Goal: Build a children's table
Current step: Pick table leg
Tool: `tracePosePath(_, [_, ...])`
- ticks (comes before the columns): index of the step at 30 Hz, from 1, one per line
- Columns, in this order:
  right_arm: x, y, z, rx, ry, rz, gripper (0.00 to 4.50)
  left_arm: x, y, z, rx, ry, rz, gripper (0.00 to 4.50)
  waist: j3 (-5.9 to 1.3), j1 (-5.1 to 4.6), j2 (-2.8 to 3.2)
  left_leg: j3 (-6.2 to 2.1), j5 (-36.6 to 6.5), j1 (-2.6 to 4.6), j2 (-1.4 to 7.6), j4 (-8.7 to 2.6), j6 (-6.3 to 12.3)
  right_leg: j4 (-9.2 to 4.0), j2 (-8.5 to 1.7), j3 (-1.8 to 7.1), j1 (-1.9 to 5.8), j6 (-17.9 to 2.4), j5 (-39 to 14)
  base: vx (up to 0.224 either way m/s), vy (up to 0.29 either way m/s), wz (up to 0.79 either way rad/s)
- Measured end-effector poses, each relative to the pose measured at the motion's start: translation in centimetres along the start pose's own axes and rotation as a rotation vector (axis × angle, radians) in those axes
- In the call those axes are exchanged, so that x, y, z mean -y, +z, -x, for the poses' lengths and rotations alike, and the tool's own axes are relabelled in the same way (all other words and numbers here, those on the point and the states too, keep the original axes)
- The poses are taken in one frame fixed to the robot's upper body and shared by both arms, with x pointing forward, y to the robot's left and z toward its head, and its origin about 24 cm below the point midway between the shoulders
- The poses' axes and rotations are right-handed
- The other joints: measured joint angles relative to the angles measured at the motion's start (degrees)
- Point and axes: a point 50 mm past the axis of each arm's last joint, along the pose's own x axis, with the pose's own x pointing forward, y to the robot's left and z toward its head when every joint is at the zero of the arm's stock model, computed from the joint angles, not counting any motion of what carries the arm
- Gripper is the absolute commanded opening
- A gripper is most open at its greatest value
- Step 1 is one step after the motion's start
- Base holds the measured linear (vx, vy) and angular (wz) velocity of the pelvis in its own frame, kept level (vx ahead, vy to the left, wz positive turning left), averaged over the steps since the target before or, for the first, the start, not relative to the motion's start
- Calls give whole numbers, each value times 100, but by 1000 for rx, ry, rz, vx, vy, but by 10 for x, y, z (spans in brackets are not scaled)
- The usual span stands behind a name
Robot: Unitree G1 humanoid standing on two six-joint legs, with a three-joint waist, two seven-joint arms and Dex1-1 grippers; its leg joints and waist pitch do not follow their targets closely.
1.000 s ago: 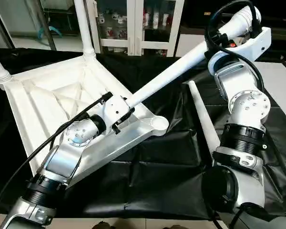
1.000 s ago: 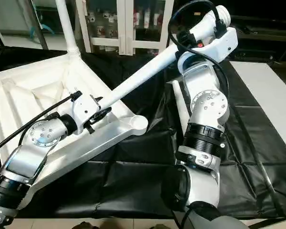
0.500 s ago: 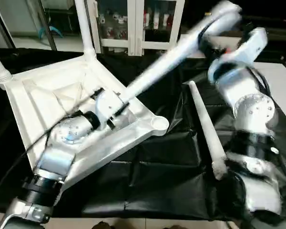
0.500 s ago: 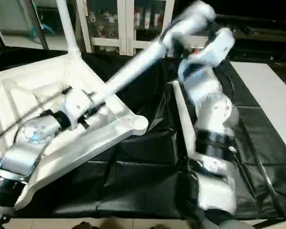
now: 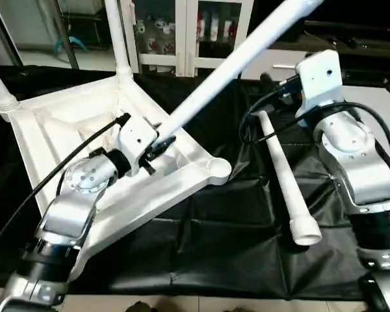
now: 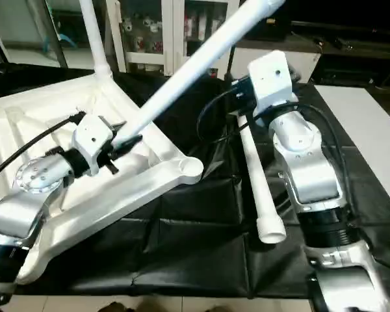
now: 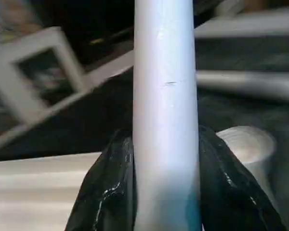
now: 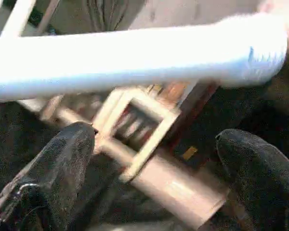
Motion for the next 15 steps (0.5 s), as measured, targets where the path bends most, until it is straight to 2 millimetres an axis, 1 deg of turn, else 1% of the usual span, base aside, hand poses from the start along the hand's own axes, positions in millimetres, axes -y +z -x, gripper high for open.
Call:
tracePosePath(3, [6,11,2,114,-12,179,450,12,7,1,50,-128,147,139,0,-21,-4,5,-2,2,1,1,3,2,3,0,0,0,0,0,0,0])
tracePosePath(5, [7,16,4,174,-15,269,450,14,12,3,69,-174,190,139,0,-33,-4,5,-1,5,2,2,2,9,4,1,0,0,0,0,0,0])
tracePosePath(6, [8,18,5,211,-22,343,450,14,14,5,68,-195,191,139,0,-44,-4,4,-1,6,2,4,2,14,5,1,-1,1,-1,0,0,0])
tracePosePath(11, [11,23,9,293,-40,483,450,13,15,8,56,-217,187,139,0,-95,-4,2,-1,8,2,28,2,32,6,4,1,29,-17,0,0,0])
tracePosePath(15, [14,17,9,323,-13,588,450,11,15,12,27,-223,194,139,4,-143,-15,1,-2,6,3,48,3,50,4,5,1,30,-17,0,0,0])
